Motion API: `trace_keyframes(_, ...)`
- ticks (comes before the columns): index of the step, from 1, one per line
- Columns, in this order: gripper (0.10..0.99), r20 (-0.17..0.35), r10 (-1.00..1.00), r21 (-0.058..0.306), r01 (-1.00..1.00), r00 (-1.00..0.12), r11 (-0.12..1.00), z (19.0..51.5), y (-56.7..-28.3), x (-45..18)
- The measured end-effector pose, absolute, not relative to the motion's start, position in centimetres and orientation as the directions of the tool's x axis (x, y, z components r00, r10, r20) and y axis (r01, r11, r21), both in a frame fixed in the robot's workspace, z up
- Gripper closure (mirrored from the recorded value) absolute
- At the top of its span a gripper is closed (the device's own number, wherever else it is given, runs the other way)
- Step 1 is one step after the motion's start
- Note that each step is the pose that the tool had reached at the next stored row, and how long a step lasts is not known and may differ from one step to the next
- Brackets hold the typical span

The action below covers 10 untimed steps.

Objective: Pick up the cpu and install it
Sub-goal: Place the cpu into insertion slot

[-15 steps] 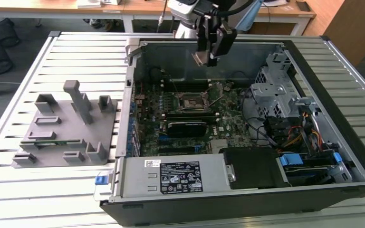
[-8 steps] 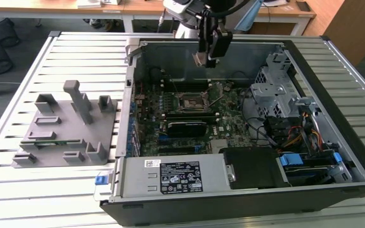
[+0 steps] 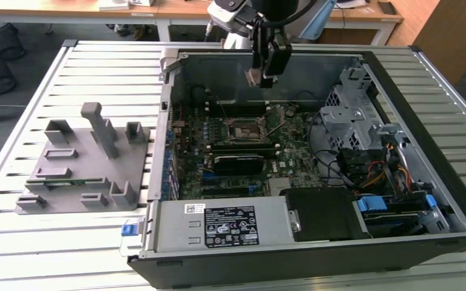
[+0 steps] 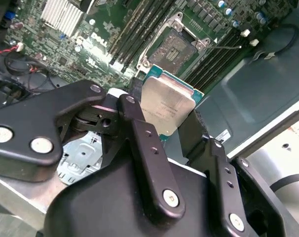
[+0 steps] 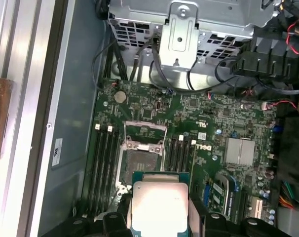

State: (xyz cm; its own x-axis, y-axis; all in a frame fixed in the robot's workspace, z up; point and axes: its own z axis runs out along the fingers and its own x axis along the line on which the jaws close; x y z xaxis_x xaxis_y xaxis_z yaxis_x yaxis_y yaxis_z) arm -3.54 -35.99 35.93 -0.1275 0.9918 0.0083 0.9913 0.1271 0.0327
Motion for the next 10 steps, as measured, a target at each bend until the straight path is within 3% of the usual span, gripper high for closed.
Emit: trace_keyframes(10, 0.545, 0.008, 0.997, 0.033, 0.997, -0.073, 0.073, 34.1, -35.7, -3.5)
